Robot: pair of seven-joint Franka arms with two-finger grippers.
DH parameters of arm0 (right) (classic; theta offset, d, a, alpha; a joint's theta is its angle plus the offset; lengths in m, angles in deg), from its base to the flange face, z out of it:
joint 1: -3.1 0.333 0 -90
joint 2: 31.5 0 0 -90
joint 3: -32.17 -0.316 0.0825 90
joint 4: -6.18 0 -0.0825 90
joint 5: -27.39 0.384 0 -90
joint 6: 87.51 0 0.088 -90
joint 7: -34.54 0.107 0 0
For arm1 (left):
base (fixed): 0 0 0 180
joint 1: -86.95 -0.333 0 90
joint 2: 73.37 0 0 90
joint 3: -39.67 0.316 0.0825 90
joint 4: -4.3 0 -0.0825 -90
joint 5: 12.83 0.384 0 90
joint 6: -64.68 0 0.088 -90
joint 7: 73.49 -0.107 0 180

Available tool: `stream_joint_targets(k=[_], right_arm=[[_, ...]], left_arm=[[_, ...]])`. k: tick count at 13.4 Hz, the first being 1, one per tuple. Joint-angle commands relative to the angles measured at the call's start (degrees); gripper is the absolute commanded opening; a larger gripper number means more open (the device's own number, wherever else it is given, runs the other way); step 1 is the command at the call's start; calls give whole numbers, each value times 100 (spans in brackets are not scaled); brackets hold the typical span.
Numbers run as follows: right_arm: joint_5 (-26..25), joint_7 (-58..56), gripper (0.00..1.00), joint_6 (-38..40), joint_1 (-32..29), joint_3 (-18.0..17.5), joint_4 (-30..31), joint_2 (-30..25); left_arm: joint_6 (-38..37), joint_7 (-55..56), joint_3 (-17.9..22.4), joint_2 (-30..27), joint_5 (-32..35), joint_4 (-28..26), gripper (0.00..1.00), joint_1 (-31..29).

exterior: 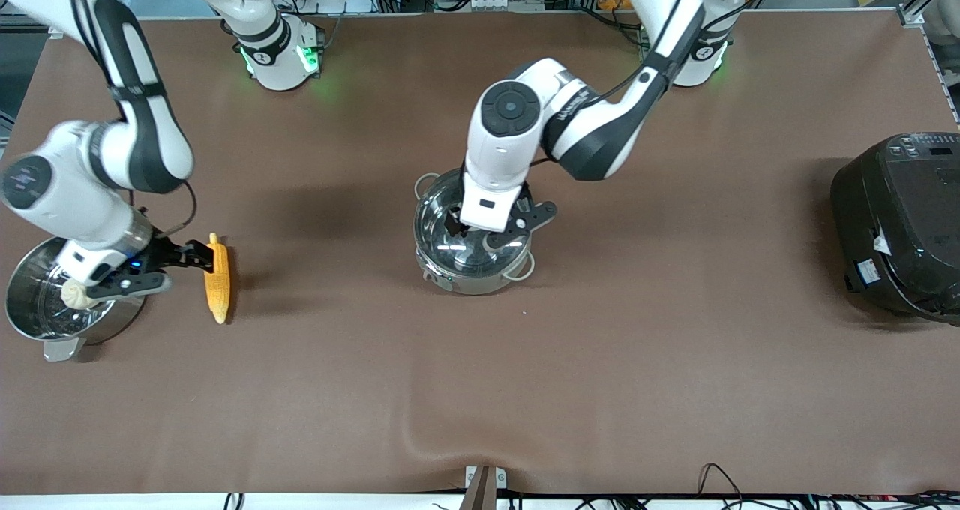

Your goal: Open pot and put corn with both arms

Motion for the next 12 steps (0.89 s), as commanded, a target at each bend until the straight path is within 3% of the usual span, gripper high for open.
stream_joint_targets(k=[1, 4, 7, 9, 10, 12], right_arm=[[27, -822, 100, -165, -106, -34, -2, 511], [18, -1649, 100, -235, -326, -34, -72, 821], [36, -1722, 98, -340, -335, -43, -116, 969], [62, -1713, 79, -508, -335, -43, -116, 1093], [71, -1704, 64, -508, -361, -43, -125, 1137], [88, -1696, 63, -517, -352, -52, -125, 1198]], left_arm=[[-16, 216, 531, 188, 69, 205, 100, 611], [-78, 207, 532, 232, 69, 178, 100, 639], [-104, 198, 523, 259, 78, 134, 89, 647], [-104, 198, 515, 294, 69, 134, 72, 656], [-113, 198, 515, 303, 60, 134, 68, 656], [-113, 198, 506, 312, 43, 134, 60, 656]])
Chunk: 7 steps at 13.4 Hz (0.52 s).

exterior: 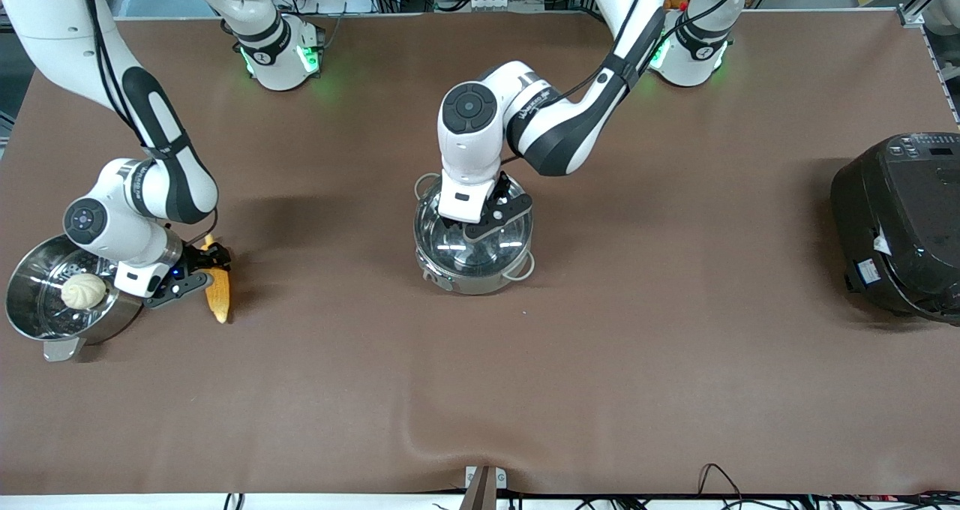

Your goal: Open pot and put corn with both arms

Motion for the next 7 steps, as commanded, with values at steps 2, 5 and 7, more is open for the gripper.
stream_joint_targets(k=[2, 5, 7], right_arm=[[87, -19, 50, 52, -28, -64, -132, 112], [87, -18, 24, 1145, 16, -81, -796, -116], [104, 339, 22, 2314, 209, -81, -1508, -178]], left_arm=[[-92, 70, 26, 83, 33, 136, 43, 64], [-92, 78, 26, 109, 25, 136, 0, 134], [-101, 87, 26, 57, -10, 136, 0, 134]])
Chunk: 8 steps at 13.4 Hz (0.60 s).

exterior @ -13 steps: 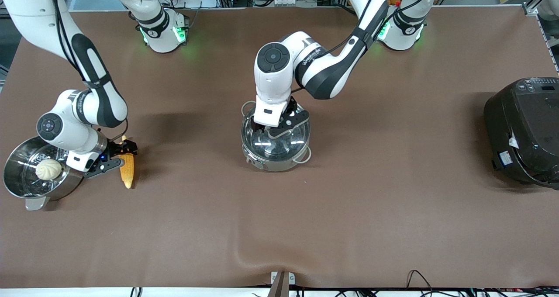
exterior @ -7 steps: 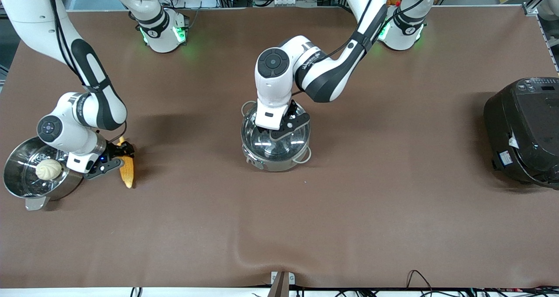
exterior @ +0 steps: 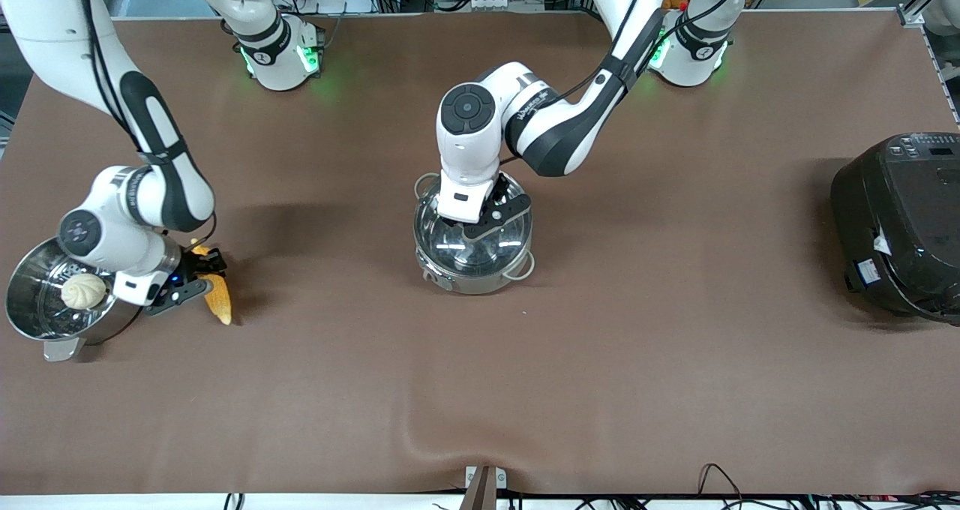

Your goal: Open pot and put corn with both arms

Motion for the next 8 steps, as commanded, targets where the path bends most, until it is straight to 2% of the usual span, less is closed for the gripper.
stream_joint_targets(k=[1, 3, 5, 6, 8], right_arm=[[94, 683, 22, 1489, 292, -20, -967, -162], [111, 1177, 20, 2064, 609, -20, -1478, -153], [609, 1817, 19, 2119, 829, -81, -1559, -249], [943, 2116, 19, 2110, 969, -90, -1568, -293], [1078, 2792, 19, 2127, 1338, -90, -1734, -293]], left_arm=[[-197, 61, 32, -48, 4, 128, 0, 105], [-530, -26, 50, -311, 92, 119, 0, 62], [-891, -499, 93, -732, 83, 93, 0, -61], [-1101, -789, 85, -978, 83, 67, 0, -297], [-1497, -1561, 85, -1435, 92, -38, 0, -789]])
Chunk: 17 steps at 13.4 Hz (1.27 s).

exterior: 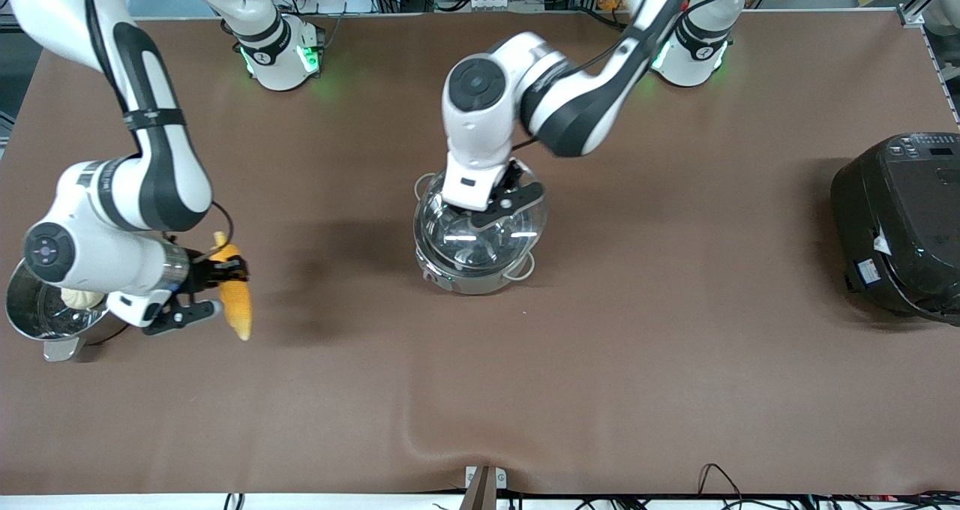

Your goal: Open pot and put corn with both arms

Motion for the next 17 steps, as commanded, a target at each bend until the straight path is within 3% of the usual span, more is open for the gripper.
stream_joint_targets(k=[1, 6, 10, 13, 15, 17], right_arm=[[194, 1151, 19, 99, 600, 34, -234, -56], [124, 3236, 19, 55, 2209, 43, -594, -39], [132, 4160, 20, -138, 3299, 43, -736, 215], [132, 4646, 26, -182, 3757, 43, -727, 383], [132, 4698, 28, -584, 3863, 43, -727, 593], [106, 4944, 48, -946, 3995, 52, -735, 848]], left_arm=[[-542, -1196, -24, -841, 79, -293, 0, -808], [-580, -3676, -50, -1396, 88, -1188, 0, -2434], [1112, -4804, -68, -1686, 79, -2952, 0, -3306], [2799, -4954, -68, -1678, 79, -4517, 0, -3474], [3314, -5261, -85, -1564, 71, -4863, 0, -3737], [3350, -5271, -86, -1301, 70, -4890, 0, -3756]])
